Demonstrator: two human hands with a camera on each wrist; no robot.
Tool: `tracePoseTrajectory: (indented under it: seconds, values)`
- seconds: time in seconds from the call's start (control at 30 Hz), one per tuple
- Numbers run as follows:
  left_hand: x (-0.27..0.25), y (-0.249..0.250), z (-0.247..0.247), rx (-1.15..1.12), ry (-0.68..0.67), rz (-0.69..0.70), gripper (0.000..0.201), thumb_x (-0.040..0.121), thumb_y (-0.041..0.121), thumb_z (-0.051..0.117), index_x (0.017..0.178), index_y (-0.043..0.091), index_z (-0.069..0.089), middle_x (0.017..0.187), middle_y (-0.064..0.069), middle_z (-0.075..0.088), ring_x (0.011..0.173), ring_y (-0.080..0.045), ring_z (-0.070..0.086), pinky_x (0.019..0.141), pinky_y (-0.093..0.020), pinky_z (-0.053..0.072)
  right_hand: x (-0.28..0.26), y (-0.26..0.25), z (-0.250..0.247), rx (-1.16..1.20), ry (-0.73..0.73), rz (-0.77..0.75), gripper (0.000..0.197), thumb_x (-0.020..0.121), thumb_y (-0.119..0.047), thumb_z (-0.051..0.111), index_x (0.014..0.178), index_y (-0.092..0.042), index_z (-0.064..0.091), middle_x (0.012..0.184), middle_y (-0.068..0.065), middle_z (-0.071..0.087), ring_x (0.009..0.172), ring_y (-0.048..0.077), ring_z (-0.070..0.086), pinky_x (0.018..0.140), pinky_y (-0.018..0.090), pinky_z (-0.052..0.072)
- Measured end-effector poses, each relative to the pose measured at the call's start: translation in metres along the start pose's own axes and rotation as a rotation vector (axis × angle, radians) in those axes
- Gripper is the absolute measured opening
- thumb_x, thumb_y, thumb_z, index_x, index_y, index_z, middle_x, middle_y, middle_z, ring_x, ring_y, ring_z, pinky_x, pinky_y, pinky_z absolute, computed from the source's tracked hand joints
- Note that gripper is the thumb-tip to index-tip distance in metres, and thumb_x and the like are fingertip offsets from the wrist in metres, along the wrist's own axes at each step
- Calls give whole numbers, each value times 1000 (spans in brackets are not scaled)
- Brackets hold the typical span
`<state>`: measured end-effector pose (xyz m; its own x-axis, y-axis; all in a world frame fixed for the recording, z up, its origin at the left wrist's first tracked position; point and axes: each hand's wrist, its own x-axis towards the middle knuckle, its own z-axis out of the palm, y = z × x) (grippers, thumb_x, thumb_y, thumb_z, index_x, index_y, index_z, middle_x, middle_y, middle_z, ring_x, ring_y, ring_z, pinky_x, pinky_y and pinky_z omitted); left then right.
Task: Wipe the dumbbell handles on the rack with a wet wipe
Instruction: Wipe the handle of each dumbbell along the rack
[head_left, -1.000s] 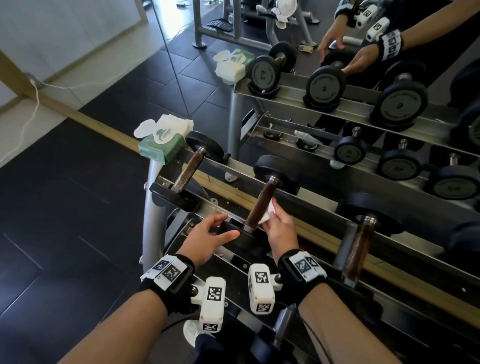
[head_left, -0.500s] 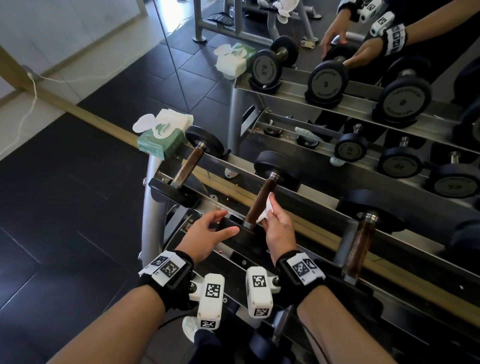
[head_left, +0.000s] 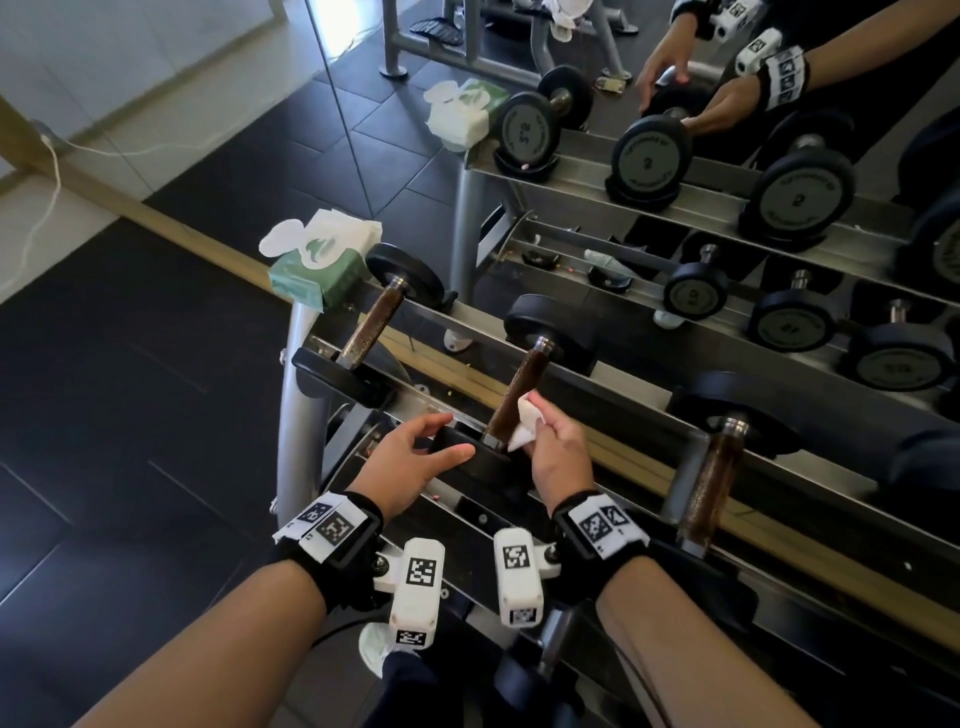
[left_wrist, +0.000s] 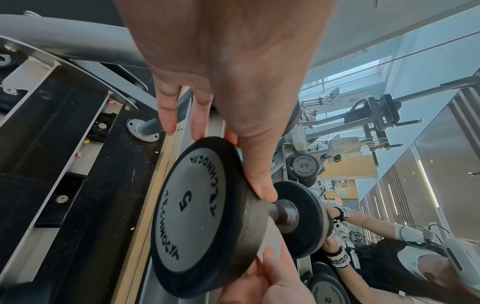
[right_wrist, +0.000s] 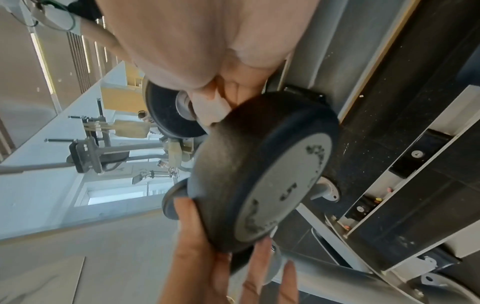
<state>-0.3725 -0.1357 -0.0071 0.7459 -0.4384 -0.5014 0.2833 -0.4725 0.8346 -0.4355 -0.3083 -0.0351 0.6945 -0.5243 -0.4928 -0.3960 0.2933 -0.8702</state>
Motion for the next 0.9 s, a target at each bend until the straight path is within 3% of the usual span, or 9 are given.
tracePoseTrajectory:
  seconds: [0.1,0.3,0.4,0.5,0.63,0.67,0.77,0.9]
  values:
    - [0,0,1,7,0,5,69,72,44,75,136,32,50,128,4,58,101,-14,68,80,-31,59,10,-6,-1,47,-4,49,39,103,-17,41,132,-38,58,135,2,58,126,23,54,111,47,42]
    - [1,-4,0,39,10,21,62,79,41,73,136,33,50,128,7,57,99,-5,66,82,-23,52,-13,10,-10,8,-60,31,37,102,-18,44,123,-42,63,122,-6,65,116,16,61,104,42,49]
    - [1,-4,1,39,10,29,63,77,43,73,135,34,50,120,14,58,89,5,66,71,-11,49,-2,2,-18,73,20,49,35,101,-13,45,111,-40,66,121,1,66,108,18,65,99,39,52]
    - [2,-3,1,64,28,31,59,81,41,73,135,36,50,110,24,54,84,12,61,64,-7,46,15,-12,-13,117,106,68,32,103,-18,43,116,-41,61,127,4,61,112,21,62,99,42,52]
    - [2,-4,2,69,31,39,56,83,40,72,134,36,49,110,25,50,80,15,60,53,-2,44,27,-17,7,143,89,103,30,104,-23,41,123,-35,61,128,6,62,113,23,61,103,48,49]
    - [2,-4,2,71,30,41,56,83,40,72,134,36,49,113,23,51,83,14,61,55,-3,46,25,-16,11,119,79,104,31,103,-25,42,127,-34,60,127,4,62,115,22,61,104,49,48]
    - [3,-6,1,55,32,36,59,82,39,73,136,35,49,129,10,54,103,-7,63,73,-20,57,16,-12,12,62,75,109,34,102,-24,44,129,-34,61,124,2,64,117,22,61,107,49,46]
    - [2,-7,1,45,26,37,60,81,39,73,136,35,50,134,5,52,113,-15,59,83,-29,57,1,-3,6,38,43,111,38,100,-19,44,128,-39,61,120,-4,67,111,17,64,102,45,50]
